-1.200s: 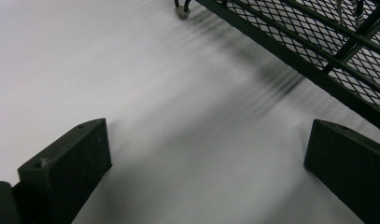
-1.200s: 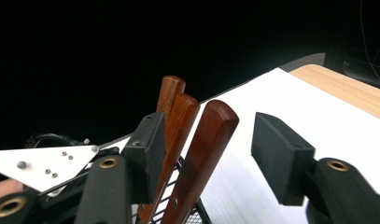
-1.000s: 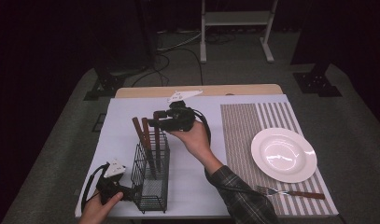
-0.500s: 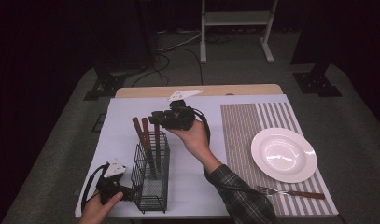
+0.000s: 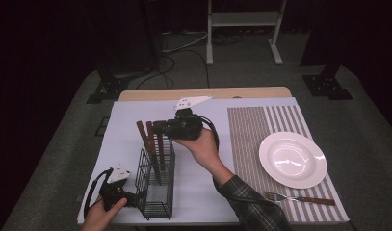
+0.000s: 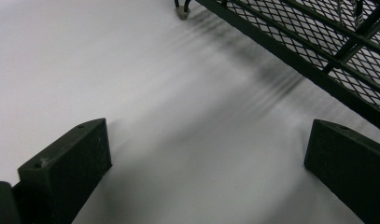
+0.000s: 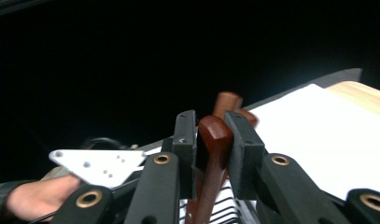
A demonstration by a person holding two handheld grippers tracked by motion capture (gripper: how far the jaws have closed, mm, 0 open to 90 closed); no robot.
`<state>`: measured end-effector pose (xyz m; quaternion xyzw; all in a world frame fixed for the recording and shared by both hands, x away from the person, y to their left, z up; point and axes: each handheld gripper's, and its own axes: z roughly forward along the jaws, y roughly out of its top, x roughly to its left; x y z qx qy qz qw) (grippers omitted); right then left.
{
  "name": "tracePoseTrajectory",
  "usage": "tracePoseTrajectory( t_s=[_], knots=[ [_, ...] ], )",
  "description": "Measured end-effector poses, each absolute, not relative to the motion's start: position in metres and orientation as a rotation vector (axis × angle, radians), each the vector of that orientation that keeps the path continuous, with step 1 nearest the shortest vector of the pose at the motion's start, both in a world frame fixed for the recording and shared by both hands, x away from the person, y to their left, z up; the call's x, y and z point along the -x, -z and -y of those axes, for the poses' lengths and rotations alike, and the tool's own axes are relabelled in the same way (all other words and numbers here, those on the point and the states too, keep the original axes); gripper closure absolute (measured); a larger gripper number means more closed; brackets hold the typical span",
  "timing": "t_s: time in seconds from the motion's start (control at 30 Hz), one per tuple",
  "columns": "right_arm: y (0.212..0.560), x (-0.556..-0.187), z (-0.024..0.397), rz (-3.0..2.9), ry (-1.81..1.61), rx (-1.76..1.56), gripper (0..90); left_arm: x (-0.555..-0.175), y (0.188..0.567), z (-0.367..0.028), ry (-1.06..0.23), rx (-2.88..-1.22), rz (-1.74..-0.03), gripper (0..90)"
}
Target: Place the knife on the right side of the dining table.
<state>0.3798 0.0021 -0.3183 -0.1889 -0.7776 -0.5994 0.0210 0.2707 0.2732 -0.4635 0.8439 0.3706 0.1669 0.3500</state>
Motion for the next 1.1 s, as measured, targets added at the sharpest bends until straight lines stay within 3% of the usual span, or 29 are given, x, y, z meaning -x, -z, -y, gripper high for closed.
tracePoseTrajectory(
  t_s=[0.43,1.1],
  knots=[
    [0.307,-0.357,-0.003,2.491,1.828,0.447,78.0,-0.271,0.464,-0.273,-0.43,-2.185,-0.961,0.0],
    [0.283,-0.357,0.0,2.485,1.911,0.452,78.4,-0.271,0.463,-0.273,-0.43,-2.186,-0.96,0.0]
  ],
)
